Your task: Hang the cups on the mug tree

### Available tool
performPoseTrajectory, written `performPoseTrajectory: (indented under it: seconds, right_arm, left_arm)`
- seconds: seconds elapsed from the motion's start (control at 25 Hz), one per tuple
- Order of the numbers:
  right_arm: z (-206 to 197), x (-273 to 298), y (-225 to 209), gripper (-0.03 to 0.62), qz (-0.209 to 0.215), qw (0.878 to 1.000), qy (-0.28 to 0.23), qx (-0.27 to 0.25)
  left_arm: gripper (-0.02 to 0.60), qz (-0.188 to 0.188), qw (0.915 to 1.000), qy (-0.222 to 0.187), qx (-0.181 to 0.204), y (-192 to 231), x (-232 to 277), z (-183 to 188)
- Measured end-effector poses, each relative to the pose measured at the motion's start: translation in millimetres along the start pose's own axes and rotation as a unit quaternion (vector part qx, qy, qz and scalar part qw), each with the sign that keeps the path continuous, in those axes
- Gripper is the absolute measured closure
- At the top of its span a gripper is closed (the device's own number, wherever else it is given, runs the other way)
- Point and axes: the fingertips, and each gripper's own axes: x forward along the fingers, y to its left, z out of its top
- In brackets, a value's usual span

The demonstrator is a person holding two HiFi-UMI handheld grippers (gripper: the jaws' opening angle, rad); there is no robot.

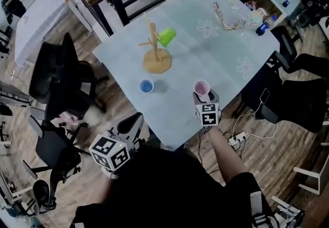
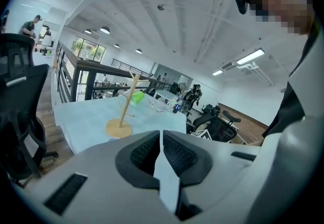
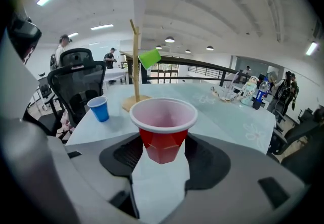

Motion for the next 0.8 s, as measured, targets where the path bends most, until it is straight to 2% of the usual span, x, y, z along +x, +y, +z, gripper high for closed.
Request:
performPoseTrajectory:
  seconds: [0.24,0.44,0.6,0.68,0.8]
  right_arm:
    - [19,-20,4,0.316,0.011,0.999,-0.003,-0.030]
    - [34,-27,23,0.316,0.035,0.995,0.029,-0.089]
    - [58,-26,40,0.316,0.059,0.992,0.038,-0.108]
    - [75,-25,44,0.317,0.052,0.991,0.031,-0.121]
    - [108,-26,42,0.318,0.020,0.987,0.008,-0.159]
  left_arm:
    - [0.557,-0.012,0.9999,-0.004,-0.008,-6,8,-2]
    - [0.557,-0.017,0.9996,-0.015,-0.017,-4,10,-1]
    - [0.557,-0.015,0.9990,-0.026,-0.032,8,6,-1]
    - [0.557,-0.011,0.9988,-0.030,-0.038,17,3,-1]
    - [0.557,-0.004,0.9983,-0.034,-0.047,30,-2,-4]
